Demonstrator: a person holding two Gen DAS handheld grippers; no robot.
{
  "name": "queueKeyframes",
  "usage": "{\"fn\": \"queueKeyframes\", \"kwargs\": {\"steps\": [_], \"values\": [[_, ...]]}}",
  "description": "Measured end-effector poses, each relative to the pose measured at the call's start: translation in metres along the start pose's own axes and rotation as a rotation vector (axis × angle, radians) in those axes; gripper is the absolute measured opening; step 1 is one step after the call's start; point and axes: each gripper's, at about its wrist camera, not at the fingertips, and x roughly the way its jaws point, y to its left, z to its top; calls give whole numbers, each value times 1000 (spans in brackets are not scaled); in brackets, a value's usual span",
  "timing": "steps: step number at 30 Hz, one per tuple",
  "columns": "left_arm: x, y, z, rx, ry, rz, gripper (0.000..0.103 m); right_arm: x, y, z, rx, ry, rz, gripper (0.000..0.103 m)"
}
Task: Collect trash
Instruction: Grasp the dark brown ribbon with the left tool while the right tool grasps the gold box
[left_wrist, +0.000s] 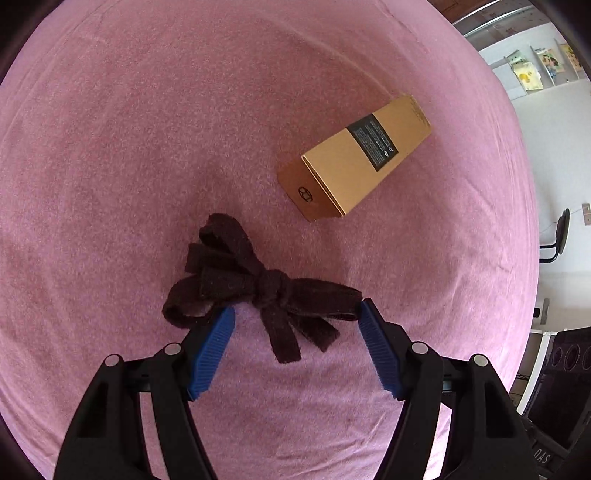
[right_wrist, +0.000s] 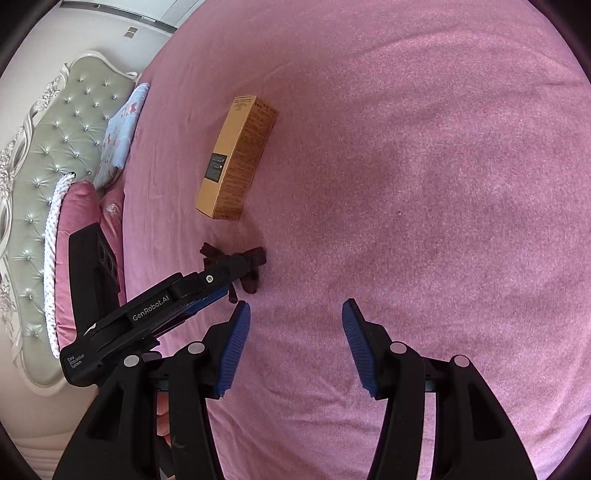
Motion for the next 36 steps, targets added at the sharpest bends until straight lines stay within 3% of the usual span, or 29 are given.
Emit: {"fn": "queueKeyframes", "kwargs": {"steps": [5,7,9,12,19,26,30,36], "values": [[13,-2,10,-28,22,34,66,7,6,14,-2,-3,-3,52],[13,-2,8,-27,12,78,53,11,9,18,-3,0,-7,52],[9,5,5,-46,-3,75,34,15,11,21,-5,6,-11,52],[4,21,4,-87,-6,15,26,22,15,24,-7,14,-14,52],[-23,38,8,-54,-50,-38,25,42,35,36,-14,22,-3,52],[-49,57,26,-11,-86,-42,25,63,64,66,-6,7,6,52],[-56,68,36,-5,-101,-5,25,78,76,84,33,-11,-68,52],[-61,78,51,-16,-88,-17,25,100,77,104,141,-10,-186,52]]}}
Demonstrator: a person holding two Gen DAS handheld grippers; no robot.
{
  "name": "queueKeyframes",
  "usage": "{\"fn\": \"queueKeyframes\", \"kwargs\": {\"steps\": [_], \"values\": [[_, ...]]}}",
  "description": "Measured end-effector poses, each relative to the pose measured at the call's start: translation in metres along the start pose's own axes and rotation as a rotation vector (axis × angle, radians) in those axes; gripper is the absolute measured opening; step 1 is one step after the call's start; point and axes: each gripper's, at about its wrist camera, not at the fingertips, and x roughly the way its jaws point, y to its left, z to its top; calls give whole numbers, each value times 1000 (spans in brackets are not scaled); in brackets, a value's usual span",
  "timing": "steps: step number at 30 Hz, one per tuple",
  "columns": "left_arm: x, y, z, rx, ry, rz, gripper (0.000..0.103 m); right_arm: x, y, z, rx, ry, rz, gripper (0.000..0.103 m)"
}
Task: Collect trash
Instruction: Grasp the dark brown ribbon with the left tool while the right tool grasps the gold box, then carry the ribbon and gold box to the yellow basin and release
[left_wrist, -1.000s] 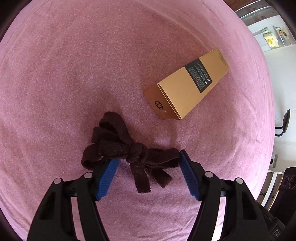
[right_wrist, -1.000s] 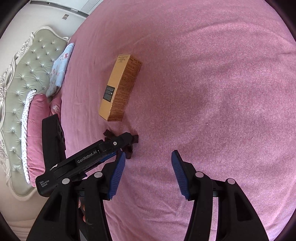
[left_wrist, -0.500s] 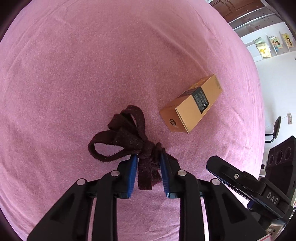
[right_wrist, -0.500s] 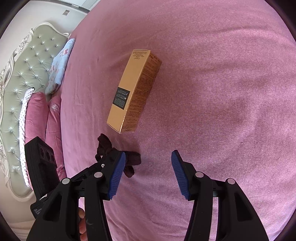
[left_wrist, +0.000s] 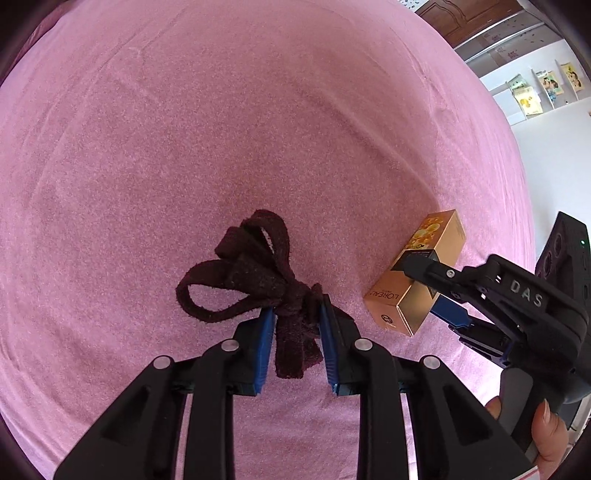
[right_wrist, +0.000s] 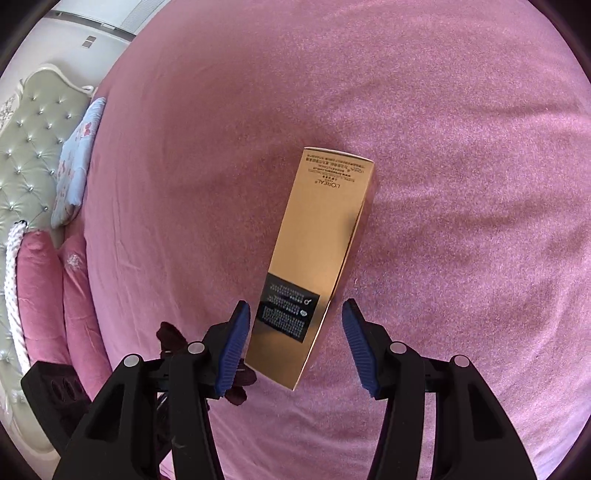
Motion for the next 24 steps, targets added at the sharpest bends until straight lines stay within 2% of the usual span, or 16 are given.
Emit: {"fn": "queueKeyframes", "kwargs": {"steps": [4,8,11,18,24], "values": [[9,-14,8,-1,9,-10,25,9,-1,3,39,10,-47,45],[17,-19,-6,10,17,-26,25,6,-1,-4,2,4,-63,36],[16,-24,-20,17,12,-46,25,-1,-11,-18,-11,17,-47,35],[11,-35,-69,77,62,-75,25,-25,-52,-68,-10,59,-8,34],[4,-45,-130,131,134,-79,25,-61,-98,-127,6,80,15,35]]}}
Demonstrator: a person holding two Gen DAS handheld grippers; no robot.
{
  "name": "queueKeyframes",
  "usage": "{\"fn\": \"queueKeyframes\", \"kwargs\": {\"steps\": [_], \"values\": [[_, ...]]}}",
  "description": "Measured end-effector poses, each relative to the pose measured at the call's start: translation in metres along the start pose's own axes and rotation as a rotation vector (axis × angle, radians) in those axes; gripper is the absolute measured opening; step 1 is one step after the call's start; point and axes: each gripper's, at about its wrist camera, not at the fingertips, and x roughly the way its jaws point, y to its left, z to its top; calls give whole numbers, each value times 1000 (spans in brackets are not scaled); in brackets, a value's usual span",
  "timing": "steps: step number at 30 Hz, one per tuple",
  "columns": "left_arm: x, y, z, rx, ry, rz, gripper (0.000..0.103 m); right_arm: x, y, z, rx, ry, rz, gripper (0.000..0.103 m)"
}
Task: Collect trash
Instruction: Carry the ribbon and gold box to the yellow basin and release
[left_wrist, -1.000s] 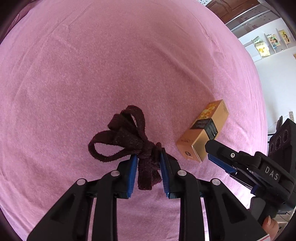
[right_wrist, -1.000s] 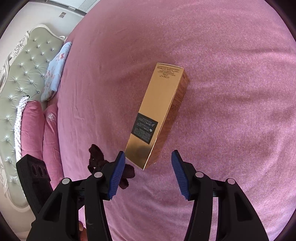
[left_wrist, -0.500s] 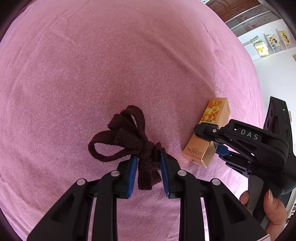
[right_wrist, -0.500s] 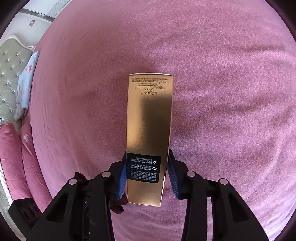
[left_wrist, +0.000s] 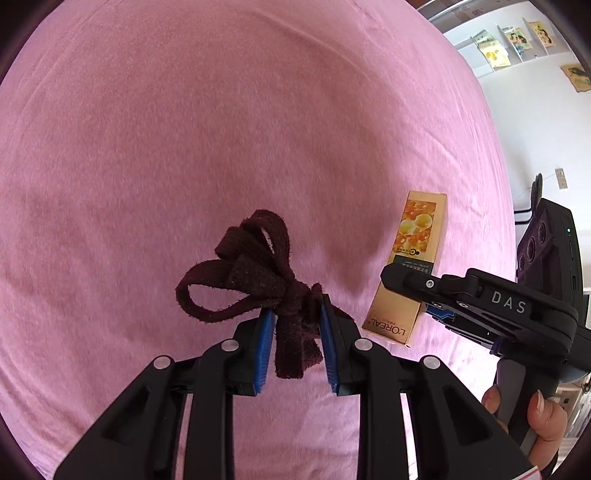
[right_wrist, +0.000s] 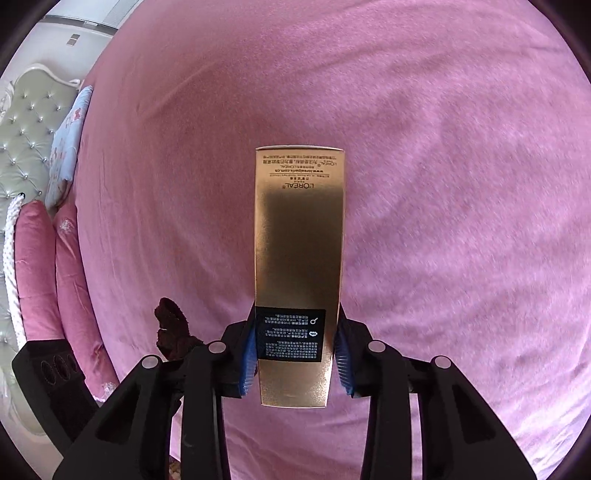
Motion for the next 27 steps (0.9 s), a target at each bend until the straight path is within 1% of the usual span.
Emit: {"fn": "queueKeyframes", "kwargs": {"steps": [4,7,10,12,17,18,21,25,27], "values": [[-2,-17,-44,42,50,8,25,-22,-35,-50,44,21,76,35],[-7,-26,-80,68,82,2,25,-43,-58,-84,78,8,77,35],[-11,-37,-112,98,110,-9,25,-63,-83,-119,146,6,119,35],[-14,-46,-130,129,128,-20,25,-78,-95,-141,158,-7,137,35],[-15,-78,-182,252,174,-33,25,-110,-122,-196,197,-75,159,35],[-12,-84,-201,283,187,-32,25,-116,-133,-209,215,-88,168,35],[-9,-107,-228,361,221,-36,25,-133,-160,-243,270,-128,196,35],[-2,-142,-268,442,269,-52,25,-152,-201,-288,341,-159,178,35],[3,-162,-292,496,297,-57,25,-160,-222,-311,389,-179,184,35]]}}
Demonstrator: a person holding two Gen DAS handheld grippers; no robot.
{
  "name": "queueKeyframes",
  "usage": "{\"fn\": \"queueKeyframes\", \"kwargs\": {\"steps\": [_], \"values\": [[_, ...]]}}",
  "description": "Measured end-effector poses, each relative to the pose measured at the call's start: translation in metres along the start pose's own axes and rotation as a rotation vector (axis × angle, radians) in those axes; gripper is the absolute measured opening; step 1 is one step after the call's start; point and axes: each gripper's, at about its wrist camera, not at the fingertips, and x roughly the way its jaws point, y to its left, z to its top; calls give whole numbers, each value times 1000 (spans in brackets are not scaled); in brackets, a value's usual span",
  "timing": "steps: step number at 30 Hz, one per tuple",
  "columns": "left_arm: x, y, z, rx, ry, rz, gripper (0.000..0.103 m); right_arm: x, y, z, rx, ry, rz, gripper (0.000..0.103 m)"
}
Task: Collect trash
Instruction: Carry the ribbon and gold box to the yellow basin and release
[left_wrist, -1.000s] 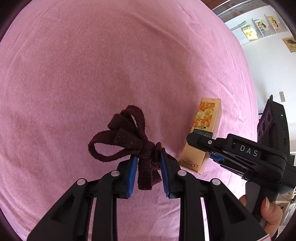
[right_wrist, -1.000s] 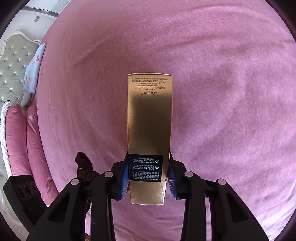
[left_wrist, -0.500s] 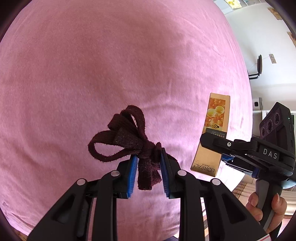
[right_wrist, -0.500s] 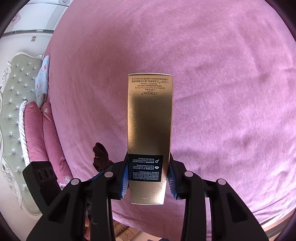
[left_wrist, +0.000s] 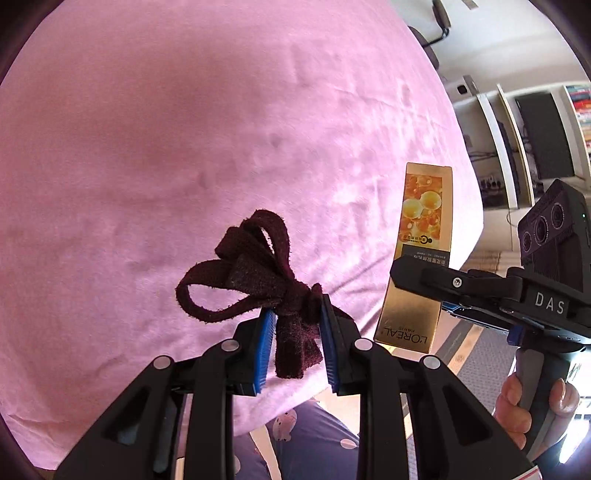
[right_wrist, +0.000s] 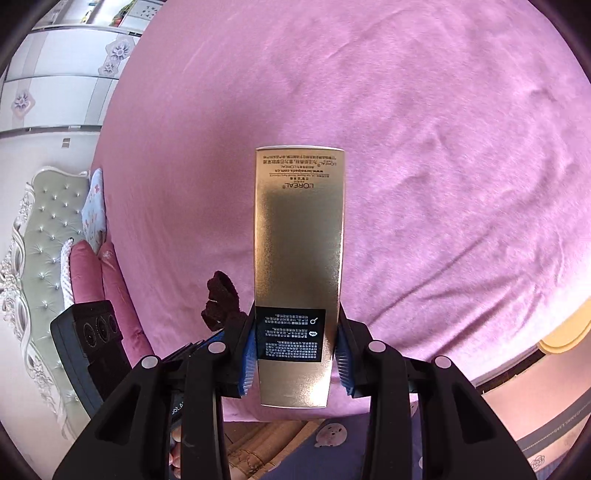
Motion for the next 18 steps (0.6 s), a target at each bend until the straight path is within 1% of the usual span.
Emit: {"fn": "queueKeyframes", "kwargs": {"steps": [2,5,9,12,14,18], "values": [[17,-35,-6,59,33,-1,25,-21,-30,-10,45,-31,-8,35],[36,-75,-17,135,77,-1,25,-53,-76,-27,114,-75,-4,35],[69,-140,-32,231,130,6,25,-92,-138,-52,192,-120,-40,35],[98,-185,-52,303,183,14,25,-124,-189,-71,240,-166,-66,35],[116,-212,-64,336,218,20,25,-143,-227,-81,287,-182,-65,35],[155,-266,-83,402,284,28,25,-165,-290,-103,364,-200,-79,35]]}}
